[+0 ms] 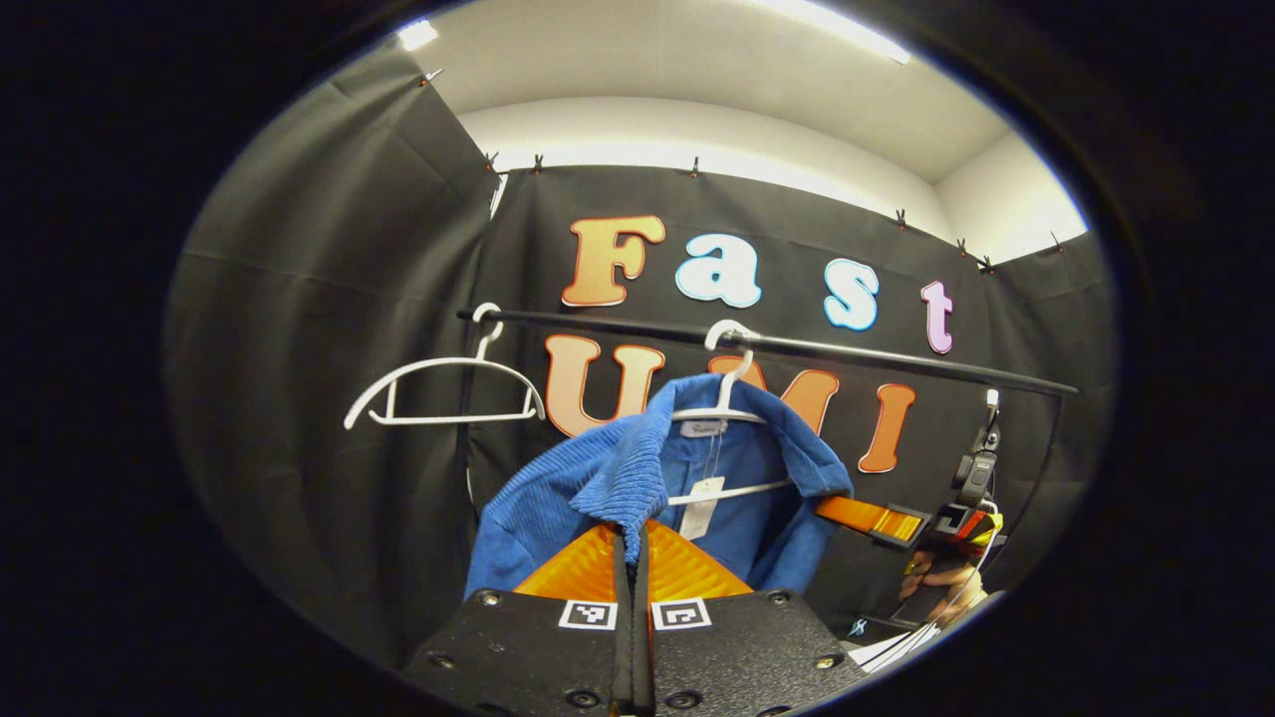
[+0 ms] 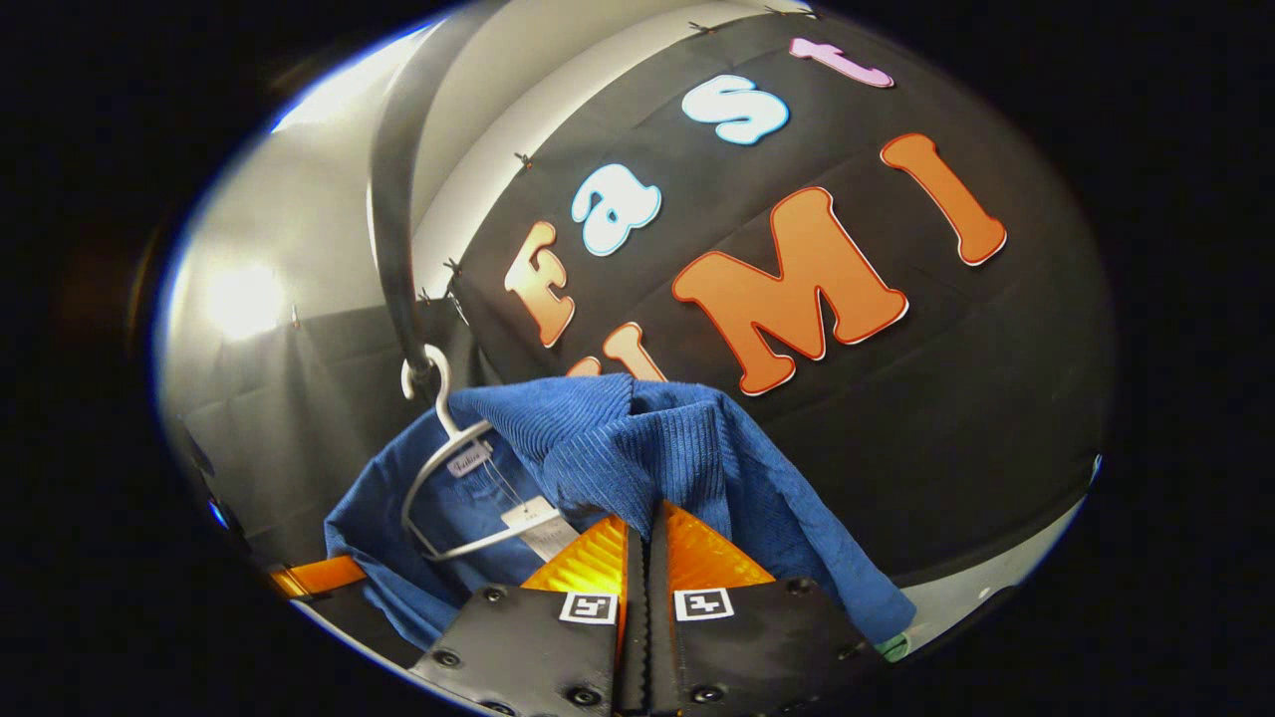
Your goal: Grasp the clothes on the hanger with both hands and then place them into the laundry hamper below.
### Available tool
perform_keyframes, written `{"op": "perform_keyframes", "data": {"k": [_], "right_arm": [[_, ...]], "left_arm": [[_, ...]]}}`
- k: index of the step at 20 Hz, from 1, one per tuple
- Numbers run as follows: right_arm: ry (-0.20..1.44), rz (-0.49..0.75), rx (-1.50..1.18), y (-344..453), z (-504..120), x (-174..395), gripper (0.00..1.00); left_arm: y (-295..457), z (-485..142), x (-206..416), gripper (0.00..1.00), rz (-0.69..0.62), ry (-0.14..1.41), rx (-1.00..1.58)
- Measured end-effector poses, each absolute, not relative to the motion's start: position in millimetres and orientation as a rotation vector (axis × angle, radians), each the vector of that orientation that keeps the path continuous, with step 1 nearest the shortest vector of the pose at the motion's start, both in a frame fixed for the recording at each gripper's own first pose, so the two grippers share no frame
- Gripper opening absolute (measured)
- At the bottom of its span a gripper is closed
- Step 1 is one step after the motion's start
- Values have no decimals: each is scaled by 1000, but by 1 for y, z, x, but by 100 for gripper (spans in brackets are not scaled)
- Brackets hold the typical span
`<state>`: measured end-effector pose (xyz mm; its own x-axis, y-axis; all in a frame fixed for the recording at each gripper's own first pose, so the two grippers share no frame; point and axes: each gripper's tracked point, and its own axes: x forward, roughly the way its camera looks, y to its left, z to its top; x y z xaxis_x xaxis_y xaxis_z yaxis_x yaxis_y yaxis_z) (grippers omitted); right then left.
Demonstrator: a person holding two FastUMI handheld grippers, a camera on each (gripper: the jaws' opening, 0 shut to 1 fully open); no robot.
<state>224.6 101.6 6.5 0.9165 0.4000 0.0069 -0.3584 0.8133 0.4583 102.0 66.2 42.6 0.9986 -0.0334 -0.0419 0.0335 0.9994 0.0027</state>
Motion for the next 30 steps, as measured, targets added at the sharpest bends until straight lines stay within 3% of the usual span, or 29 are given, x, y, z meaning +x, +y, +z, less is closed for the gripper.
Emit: {"op": "perform_keyframes", "data": {"k": [10, 30], "right_arm": [[58, 496, 662, 87, 52, 236, 7], [0, 436, 694, 88, 87, 287, 7]], "left_arm": [[89, 91, 102, 0, -11, -27, 53], [177, 132, 162, 2, -55, -36, 23]]}}
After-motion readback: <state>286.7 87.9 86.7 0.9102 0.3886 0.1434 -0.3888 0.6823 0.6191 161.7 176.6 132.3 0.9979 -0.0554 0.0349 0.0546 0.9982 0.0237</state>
